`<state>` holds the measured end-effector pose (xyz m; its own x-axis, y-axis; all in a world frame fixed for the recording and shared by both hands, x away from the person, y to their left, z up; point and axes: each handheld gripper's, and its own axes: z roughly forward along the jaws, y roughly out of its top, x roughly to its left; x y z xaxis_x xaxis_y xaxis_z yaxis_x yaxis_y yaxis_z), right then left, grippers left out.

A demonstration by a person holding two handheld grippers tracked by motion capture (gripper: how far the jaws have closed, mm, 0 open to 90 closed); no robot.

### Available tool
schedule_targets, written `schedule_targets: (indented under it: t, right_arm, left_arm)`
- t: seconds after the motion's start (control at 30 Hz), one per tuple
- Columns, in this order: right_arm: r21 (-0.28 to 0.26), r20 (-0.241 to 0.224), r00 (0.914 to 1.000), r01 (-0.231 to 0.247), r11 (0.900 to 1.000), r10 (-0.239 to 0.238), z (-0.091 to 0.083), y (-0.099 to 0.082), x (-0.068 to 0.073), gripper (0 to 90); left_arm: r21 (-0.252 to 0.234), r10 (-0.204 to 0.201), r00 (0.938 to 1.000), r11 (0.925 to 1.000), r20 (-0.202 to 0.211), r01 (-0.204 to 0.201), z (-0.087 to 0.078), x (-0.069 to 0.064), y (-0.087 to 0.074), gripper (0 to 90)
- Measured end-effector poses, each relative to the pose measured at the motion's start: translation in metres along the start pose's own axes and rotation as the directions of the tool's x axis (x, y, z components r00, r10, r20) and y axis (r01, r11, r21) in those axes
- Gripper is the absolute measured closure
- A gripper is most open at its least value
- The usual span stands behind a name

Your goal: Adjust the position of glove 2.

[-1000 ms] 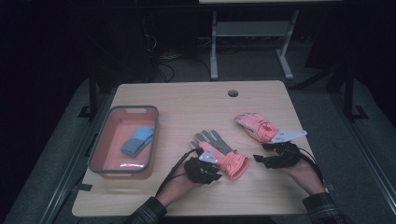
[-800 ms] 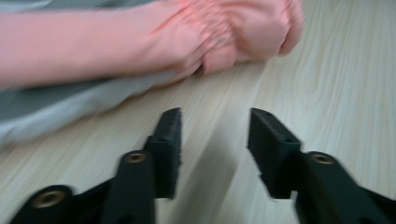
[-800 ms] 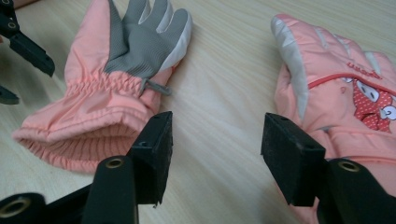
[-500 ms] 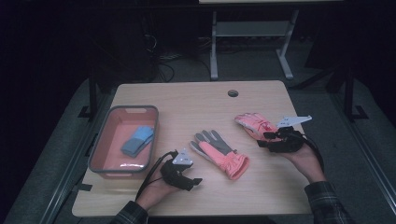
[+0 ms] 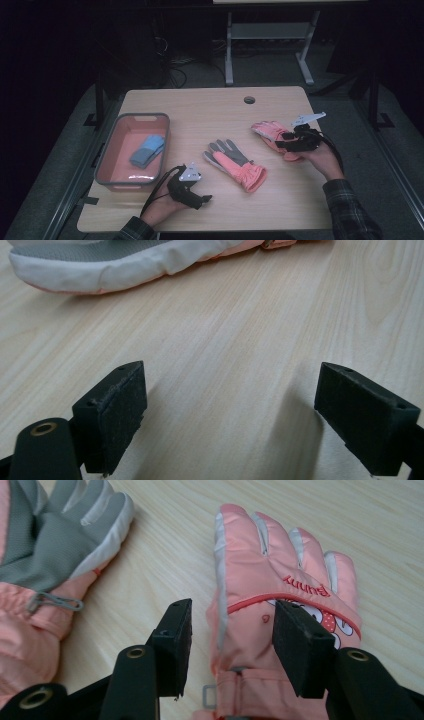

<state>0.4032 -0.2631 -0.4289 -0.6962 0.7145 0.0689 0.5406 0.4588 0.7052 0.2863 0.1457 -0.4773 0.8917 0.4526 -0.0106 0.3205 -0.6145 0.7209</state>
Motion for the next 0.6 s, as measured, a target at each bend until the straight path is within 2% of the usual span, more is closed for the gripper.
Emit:
schedule_targets:
  t: [0.1, 0.23, 0.47, 0.6]
  right_arm:
    - [0.015, 0.006, 0.9999, -0.01, 0.9998, 0.01, 0.005, 0.001, -0.004, 50.2]
    - [0.043, 0.001, 1.0, 0.003, 0.9991, -0.003, 0.012, 0.0, -0.005, 52.3]
    - [0.074, 0.052, 0.997, 0.053, 0.9958, -0.057, 0.02, -0.006, -0.001, 66.9]
    - [0.064, 0.038, 0.9983, 0.043, 0.9971, -0.045, 0.021, -0.009, -0.003, 76.1]
  left_arm:
    - [0.005, 0.006, 1.0, 1.0, 0.001, -0.006, -0.002, 0.001, -0.001, 12.4]
    - [0.007, 0.008, 1.0, 0.9999, 0.0, -0.008, -0.003, 0.001, -0.002, 12.4]
    - [0.006, 0.008, 1.0, 1.0, 0.0, -0.008, -0.003, 0.001, -0.002, 12.4]
    - [0.0, 0.0, 1.0, 1.0, 0.0, 0.0, -0.002, 0.001, -0.002, 12.4]
